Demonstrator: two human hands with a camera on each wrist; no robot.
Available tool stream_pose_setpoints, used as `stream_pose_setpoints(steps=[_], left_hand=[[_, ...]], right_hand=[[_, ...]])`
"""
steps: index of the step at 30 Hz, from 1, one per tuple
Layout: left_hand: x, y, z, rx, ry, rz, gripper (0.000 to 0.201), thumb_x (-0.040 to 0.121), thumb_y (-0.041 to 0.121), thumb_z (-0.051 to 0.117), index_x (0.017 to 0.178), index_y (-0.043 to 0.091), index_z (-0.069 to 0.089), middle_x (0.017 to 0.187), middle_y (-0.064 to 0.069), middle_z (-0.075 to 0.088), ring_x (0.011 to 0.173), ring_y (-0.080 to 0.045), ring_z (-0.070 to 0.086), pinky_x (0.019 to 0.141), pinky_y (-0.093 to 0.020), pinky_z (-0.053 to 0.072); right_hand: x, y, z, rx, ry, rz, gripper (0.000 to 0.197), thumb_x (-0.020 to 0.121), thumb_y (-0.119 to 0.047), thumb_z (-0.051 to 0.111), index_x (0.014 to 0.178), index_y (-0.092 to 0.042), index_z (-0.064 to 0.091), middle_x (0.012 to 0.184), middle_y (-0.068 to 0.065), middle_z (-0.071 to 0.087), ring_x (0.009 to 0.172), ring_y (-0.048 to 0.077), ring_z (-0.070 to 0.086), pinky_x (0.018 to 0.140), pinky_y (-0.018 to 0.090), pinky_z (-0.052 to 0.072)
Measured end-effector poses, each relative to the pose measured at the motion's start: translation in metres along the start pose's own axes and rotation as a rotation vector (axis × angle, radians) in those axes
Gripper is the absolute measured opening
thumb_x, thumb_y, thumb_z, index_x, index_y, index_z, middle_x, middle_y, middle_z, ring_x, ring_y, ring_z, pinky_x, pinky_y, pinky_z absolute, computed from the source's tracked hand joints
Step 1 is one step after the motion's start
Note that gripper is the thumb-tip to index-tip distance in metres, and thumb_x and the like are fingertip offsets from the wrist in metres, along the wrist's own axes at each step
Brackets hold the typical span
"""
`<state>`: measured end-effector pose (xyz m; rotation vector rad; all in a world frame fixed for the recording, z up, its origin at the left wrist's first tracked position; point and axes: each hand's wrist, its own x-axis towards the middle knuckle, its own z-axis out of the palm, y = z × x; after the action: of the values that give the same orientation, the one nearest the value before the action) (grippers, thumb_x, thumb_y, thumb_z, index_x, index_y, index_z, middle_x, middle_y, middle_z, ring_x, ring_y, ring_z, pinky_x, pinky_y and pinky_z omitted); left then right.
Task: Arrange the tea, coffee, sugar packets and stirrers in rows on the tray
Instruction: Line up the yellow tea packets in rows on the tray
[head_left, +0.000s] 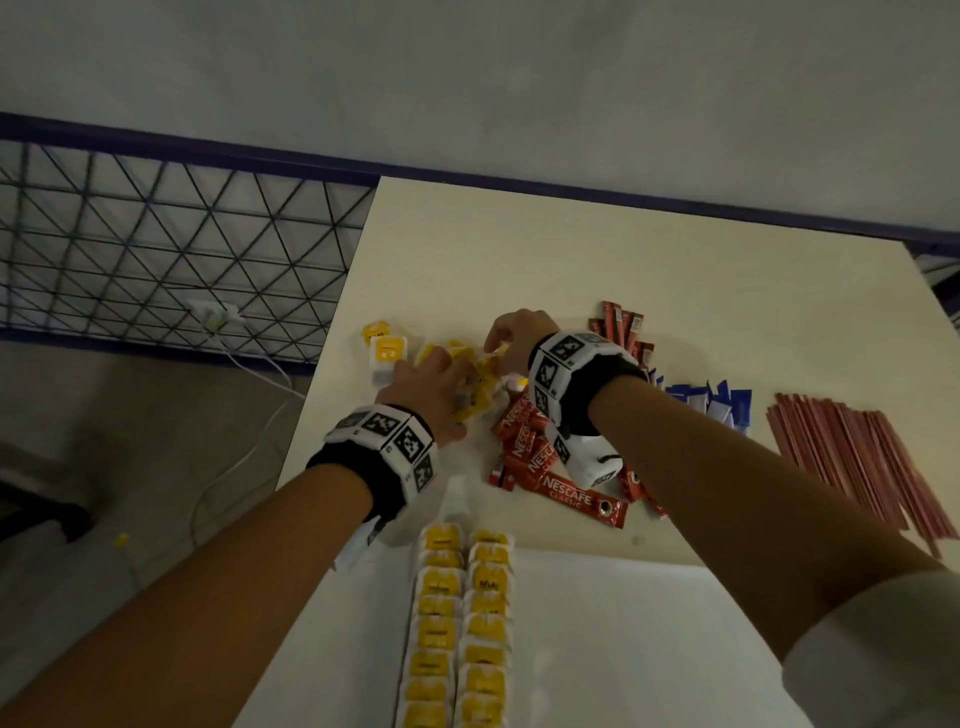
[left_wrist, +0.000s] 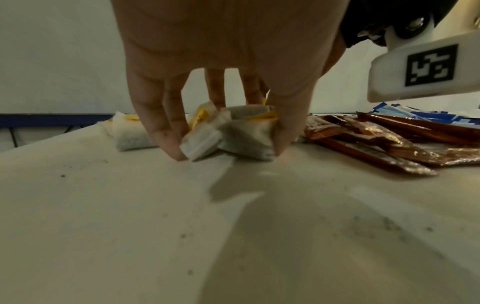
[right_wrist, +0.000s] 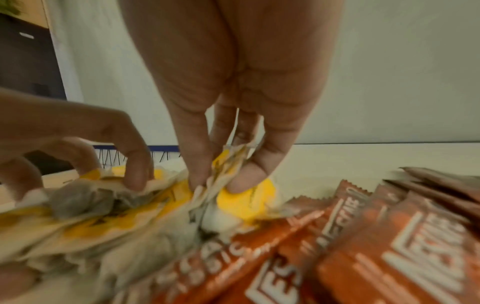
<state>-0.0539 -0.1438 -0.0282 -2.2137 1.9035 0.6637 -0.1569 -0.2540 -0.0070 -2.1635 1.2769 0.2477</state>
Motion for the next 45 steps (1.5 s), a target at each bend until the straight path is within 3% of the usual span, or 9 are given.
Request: stream_pose_setpoints(steps=[4,13,19,22,26,31,34,41,45], left_hand=[[-0.01,0.0,-0.002,-0.177,0.114,0.047,0.045,0.085,0.014,0.059,0.126,0.011,0.041,0.129,-0.01,0.038,0.108,-0.032,0.05,0.082,-0.036,0.04],[-0.049,-0.02,-0.014,-1.057,0.176,-0.179,0.011,0.092,0.012,0.054,0.101,0.017,0.05,0.091,-0.011,0.056,0.074,-0.024,0.057,0.052,-0.025,0.051],[-0.071,-0.022,-0.018,-1.568,0.099,-0.416,0.007,0.089,0.008,0.052,0.088,0.013,0.056,0.061,-0.009,0.045,0.048,-0.018,0.038,0.04,-0.015,0.032],[-0.085,-0.019,-0.02,-1.621,-0.007,-0.447,0.023,0.091,0.035,0.052,0.078,0.015,0.055,0.055,-0.005,0.051,0.05,-0.017,0.042,0.044,-0.017,0.034],[-0.114,-0.008,-0.022,-1.692,-0.093,-0.369,0.044,0.091,0.054,0.04,0.086,0.014,0.058,0.075,-0.007,0.059,0.062,-0.02,0.054,0.057,-0.024,0.041],[-0.157,0.011,-0.01,-1.789,-0.278,-0.226,0.067,0.089,0.059,0.034,0.061,0.013,0.074,0.059,-0.009,0.065,0.043,-0.022,0.059,0.044,-0.022,0.045],[-0.176,0.009,0.005,-1.796,-0.383,-0.212,0.067,0.084,0.066,0.036,0.076,0.008,0.07,0.071,-0.013,0.067,0.052,-0.026,0.061,0.051,-0.022,0.043],[-0.205,0.005,0.026,-1.944,-0.292,-0.194,0.05,0.09,0.053,0.041,0.081,0.012,0.068,0.066,-0.005,0.064,0.055,-0.018,0.06,0.049,-0.023,0.05],[-0.213,0.001,0.036,-1.981,-0.241,-0.236,0.051,0.094,0.052,0.036,0.081,0.01,0.061,0.061,-0.005,0.058,0.049,-0.014,0.053,0.045,-0.016,0.043]], right_hand=[[-0.017,-0.008,-0.006,0.061,0.015,-0.032,0.022,0.086,-0.005,0.061,0.106,-0.007,0.066,0.076,-0.006,0.052,0.086,0.018,0.051,0.057,0.019,0.041],[-0.061,0.004,-0.026,0.296,0.14,-0.044,0.018,0.08,-0.008,0.068,0.098,-0.009,0.068,0.092,0.001,0.058,0.059,0.005,0.05,0.04,0.003,0.037],[-0.105,-0.007,-0.035,0.437,0.081,-0.121,0.018,0.077,-0.007,0.072,0.095,-0.009,0.068,0.079,-0.004,0.06,0.066,0.008,0.057,0.053,0.009,0.048],[-0.13,-0.026,-0.034,0.438,-0.038,-0.212,0.015,0.077,-0.007,0.072,0.087,-0.016,0.066,0.084,-0.002,0.062,0.064,0.002,0.056,0.057,0.007,0.047],[-0.159,-0.054,-0.025,0.548,-0.265,-0.256,0.018,0.078,-0.002,0.069,0.077,-0.019,0.063,0.068,-0.01,0.063,0.055,-0.004,0.059,0.053,0.01,0.048],[-0.178,-0.073,0.003,0.629,-0.498,-0.219,0.021,0.083,0.009,0.058,0.079,-0.012,0.059,0.07,0.001,0.063,0.055,0.002,0.062,0.052,0.013,0.051],[-0.187,-0.076,0.018,0.54,-0.421,-0.207,0.021,0.081,0.004,0.063,0.078,-0.016,0.06,0.072,0.003,0.058,0.061,0.008,0.059,0.056,0.013,0.049],[-0.213,-0.086,0.043,0.449,-0.121,-0.18,0.029,0.081,-0.014,0.069,0.107,-0.014,0.055,0.085,-0.001,0.057,0.068,0.009,0.055,0.063,0.019,0.049],[-0.234,-0.089,0.064,0.389,0.098,-0.186,0.029,0.078,-0.032,0.072,0.1,-0.022,0.056,0.082,-0.009,0.05,0.072,0.007,0.049,0.064,0.018,0.041]])
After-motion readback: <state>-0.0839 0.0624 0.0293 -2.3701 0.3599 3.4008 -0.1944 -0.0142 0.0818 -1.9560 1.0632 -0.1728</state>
